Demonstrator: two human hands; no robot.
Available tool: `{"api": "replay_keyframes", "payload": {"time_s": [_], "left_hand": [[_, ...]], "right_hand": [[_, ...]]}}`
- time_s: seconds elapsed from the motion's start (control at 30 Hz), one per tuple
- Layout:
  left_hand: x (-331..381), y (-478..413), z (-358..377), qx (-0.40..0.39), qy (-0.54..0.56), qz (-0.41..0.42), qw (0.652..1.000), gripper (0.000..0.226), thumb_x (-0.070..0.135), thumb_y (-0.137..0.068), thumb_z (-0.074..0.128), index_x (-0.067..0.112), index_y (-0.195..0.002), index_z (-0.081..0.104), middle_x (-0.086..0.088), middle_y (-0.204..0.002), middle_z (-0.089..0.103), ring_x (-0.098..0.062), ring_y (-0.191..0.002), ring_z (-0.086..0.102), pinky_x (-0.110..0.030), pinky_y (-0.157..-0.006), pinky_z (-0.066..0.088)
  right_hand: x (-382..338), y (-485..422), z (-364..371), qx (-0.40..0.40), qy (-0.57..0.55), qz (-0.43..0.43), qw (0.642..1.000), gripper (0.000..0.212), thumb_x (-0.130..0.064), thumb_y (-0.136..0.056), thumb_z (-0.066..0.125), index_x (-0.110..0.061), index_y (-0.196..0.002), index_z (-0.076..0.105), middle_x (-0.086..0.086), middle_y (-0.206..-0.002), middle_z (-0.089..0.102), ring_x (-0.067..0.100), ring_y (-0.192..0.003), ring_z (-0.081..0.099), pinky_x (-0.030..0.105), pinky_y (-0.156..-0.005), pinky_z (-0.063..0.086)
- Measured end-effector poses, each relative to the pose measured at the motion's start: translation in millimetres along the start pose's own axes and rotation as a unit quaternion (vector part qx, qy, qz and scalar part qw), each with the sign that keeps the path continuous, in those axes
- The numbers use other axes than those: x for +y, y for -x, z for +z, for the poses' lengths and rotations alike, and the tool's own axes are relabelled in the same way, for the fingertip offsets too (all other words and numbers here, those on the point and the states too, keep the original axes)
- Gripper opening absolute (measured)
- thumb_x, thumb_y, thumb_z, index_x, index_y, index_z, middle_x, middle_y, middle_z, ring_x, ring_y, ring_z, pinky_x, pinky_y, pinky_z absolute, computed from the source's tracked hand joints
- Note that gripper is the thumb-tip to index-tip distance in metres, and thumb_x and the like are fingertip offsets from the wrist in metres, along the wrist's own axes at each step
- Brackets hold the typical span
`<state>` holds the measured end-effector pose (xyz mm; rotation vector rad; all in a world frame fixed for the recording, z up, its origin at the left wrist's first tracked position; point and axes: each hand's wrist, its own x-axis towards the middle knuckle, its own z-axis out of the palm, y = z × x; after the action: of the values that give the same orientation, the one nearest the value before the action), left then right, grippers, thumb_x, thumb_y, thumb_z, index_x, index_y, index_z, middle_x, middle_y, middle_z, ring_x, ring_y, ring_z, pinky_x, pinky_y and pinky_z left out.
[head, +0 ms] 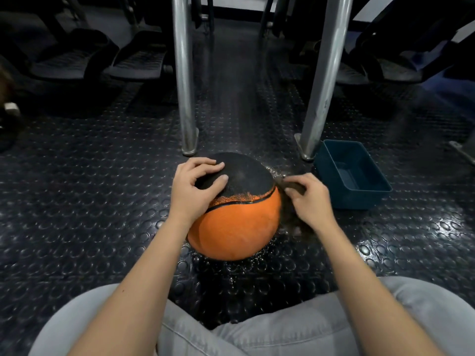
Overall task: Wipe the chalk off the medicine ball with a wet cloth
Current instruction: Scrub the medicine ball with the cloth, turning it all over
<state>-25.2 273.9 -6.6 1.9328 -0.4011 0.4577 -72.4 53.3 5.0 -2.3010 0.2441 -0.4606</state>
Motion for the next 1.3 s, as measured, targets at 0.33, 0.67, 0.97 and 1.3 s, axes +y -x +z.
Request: {"api": "replay_keyframes", "payload": {"time_s": [0.33,0.67,0.97,1.3], "left_hand": [[10,-2,21,-0.035,-0.108,0.132,0.985,0.04,0.062,-0.069,0.062,0.043,-0.105,0.065,0.022,-0.111,0.053,0.003,-0.113,0.034,-0.023,-0.102,0.012],[18,-3,19,-0.038,-0.122,-0.052,0.99,0.045,0.056,-0.083,0.041,0.032,-0.112,0.067,0.008,-0.131,0.048,-0.019,-0.133,0.031,-0.033,-0.111,0.018],[9,-6,16,-0.052,-0.168,-0.024,0.984,0.033,0.038,-0.091,0.06,0.032,-0.123,0.06,0.004,-0.141,0.043,-0.024,-0.139,0.026,-0.037,-0.112,0.014],[16,-10,35,-0.131,-0.211,0.035,0.968,0.045,0.057,-0.085,0.042,0.045,-0.127,0.053,0.011,-0.145,0.039,-0.015,-0.14,0.02,-0.038,-0.116,0.008]], "right_hand": [[13,-4,-24,-0.029,-0.038,0.032,0.998,0.02,-0.005,-0.083,0.067,-0.019,-0.097,0.07,-0.001,-0.099,0.065,0.013,-0.096,0.06,0.017,-0.086,0.042],[-13,1,-10,0.046,-0.112,-0.047,0.992,0.023,-0.001,-0.082,0.066,-0.019,-0.097,0.067,0.0,-0.099,0.063,0.006,-0.096,0.056,0.015,-0.091,0.041],[-27,17,38,0.002,0.003,-0.187,0.982,0.022,-0.011,-0.086,0.058,-0.016,-0.105,0.07,-0.001,-0.1,0.06,0.023,-0.088,0.049,0.027,-0.08,0.039],[-21,6,3,0.077,0.027,-0.136,0.987,0.025,0.001,-0.086,0.056,-0.013,-0.103,0.067,0.0,-0.103,0.061,0.021,-0.093,0.049,0.008,-0.079,0.027]]}}
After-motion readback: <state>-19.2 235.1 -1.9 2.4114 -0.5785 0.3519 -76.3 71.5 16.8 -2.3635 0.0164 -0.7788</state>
